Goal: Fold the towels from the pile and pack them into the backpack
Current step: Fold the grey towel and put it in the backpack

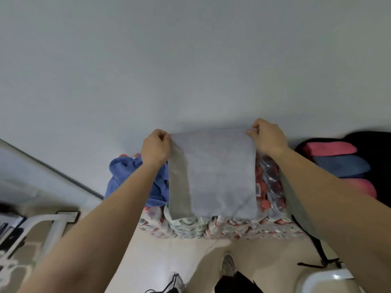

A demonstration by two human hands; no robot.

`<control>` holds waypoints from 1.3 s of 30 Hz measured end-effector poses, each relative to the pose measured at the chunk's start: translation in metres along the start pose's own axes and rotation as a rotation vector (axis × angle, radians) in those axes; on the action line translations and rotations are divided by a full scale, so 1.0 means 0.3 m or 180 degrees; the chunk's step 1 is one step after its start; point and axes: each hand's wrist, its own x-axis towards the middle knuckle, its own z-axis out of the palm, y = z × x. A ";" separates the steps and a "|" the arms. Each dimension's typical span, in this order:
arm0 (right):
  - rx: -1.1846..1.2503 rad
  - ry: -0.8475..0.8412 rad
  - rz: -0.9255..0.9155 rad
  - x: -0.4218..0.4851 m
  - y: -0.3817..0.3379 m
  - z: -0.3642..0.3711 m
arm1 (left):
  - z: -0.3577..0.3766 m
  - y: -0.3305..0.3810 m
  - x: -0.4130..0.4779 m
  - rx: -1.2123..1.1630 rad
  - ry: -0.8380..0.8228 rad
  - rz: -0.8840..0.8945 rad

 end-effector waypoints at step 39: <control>0.0579 -0.0496 0.0184 -0.369 0.259 0.311 | 0.180 -0.323 -0.371 0.0769 -0.0592 0.0701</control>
